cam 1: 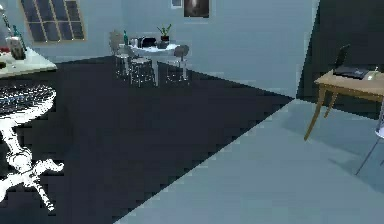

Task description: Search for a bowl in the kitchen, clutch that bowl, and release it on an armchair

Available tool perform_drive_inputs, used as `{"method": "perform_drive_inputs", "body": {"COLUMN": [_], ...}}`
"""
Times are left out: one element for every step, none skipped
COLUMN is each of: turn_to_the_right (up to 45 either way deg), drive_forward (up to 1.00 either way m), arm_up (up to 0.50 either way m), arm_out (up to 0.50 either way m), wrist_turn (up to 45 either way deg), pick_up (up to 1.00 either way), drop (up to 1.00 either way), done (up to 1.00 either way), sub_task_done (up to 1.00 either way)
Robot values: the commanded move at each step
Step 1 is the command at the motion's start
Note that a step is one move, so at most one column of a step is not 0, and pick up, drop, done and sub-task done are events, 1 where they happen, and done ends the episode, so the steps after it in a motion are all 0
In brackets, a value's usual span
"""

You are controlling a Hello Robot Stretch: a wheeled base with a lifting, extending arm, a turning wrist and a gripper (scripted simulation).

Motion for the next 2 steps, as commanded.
{"method": "perform_drive_inputs", "body": {"turn_to_the_right": [45.0,0.0], "drive_forward": [0.00,0.20], "arm_up": [0.00,0.00], "arm_out": [0.00,0.00], "wrist_turn": [0.0,0.0], "pick_up": [0.00,0.00], "drop": [0.00,0.00], "done": [0.00,0.00], "sub_task_done": [0.00,0.00]}}
